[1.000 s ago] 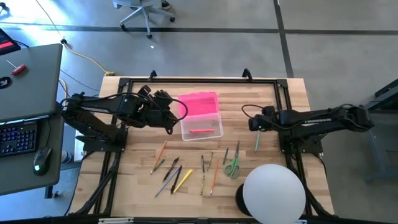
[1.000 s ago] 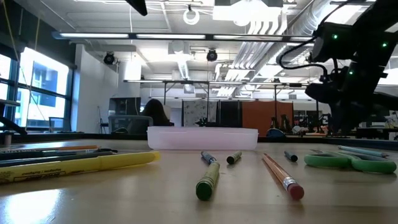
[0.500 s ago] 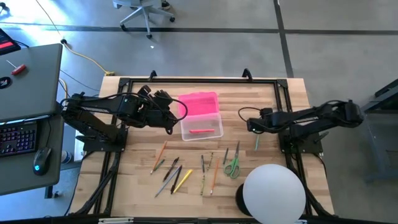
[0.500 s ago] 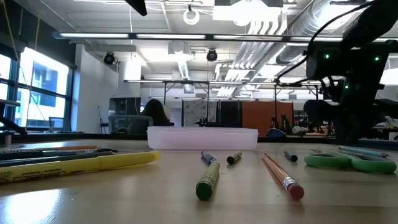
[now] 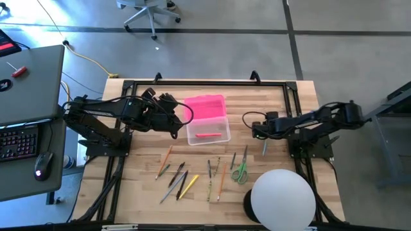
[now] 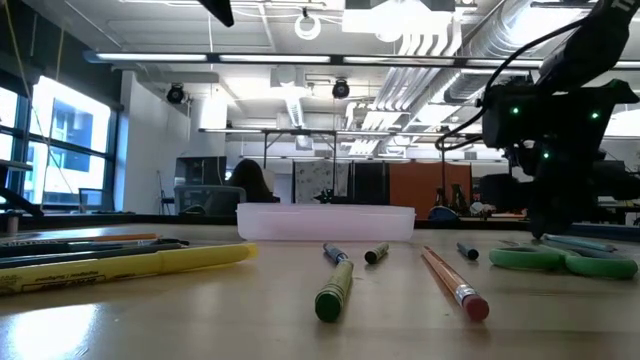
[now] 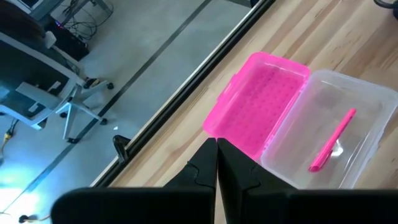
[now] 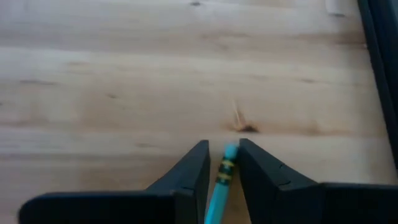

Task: Pick & place school supplies into a supply box
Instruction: Put the light blue pencil into the pink supply box

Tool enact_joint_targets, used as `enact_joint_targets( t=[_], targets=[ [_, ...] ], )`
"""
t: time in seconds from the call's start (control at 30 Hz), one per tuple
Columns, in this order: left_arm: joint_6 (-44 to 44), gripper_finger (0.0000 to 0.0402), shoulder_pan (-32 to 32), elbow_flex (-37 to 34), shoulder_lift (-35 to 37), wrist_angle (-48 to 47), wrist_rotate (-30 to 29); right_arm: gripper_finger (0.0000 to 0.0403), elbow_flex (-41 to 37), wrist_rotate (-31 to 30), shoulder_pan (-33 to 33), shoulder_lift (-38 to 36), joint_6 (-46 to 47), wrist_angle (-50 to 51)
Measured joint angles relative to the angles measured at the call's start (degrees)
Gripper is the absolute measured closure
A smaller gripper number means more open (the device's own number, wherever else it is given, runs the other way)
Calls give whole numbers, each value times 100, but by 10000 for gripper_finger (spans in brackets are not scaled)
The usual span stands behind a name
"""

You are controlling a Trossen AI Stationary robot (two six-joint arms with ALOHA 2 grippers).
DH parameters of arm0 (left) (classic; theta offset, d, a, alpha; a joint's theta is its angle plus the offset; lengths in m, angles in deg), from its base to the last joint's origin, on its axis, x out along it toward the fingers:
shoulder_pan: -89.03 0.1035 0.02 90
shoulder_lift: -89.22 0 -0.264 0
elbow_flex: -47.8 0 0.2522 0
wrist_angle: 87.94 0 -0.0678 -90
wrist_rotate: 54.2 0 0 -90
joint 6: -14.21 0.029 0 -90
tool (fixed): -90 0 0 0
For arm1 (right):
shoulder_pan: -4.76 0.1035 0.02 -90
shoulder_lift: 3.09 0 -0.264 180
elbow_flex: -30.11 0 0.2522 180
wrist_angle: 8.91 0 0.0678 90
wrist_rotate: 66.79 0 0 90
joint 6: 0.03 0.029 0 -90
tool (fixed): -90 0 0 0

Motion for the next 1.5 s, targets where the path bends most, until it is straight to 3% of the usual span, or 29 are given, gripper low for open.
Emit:
enact_joint_targets(
  t=[0.17,0.67,1.13,1.5],
  targets=[
    [0,357,0,0,0,-4,2,394,-16,-242,84,168,-175,-289],
    [-26,357,0,0,-2,-1,50,396,-26,-353,255,203,-1287,-2144],
    [-44,357,0,0,-2,1,96,401,-20,-383,260,200,-3368,-4121],
    [-70,357,0,0,-2,-170,447,400,-16,437,259,138,-5593,-7024]
  ],
)
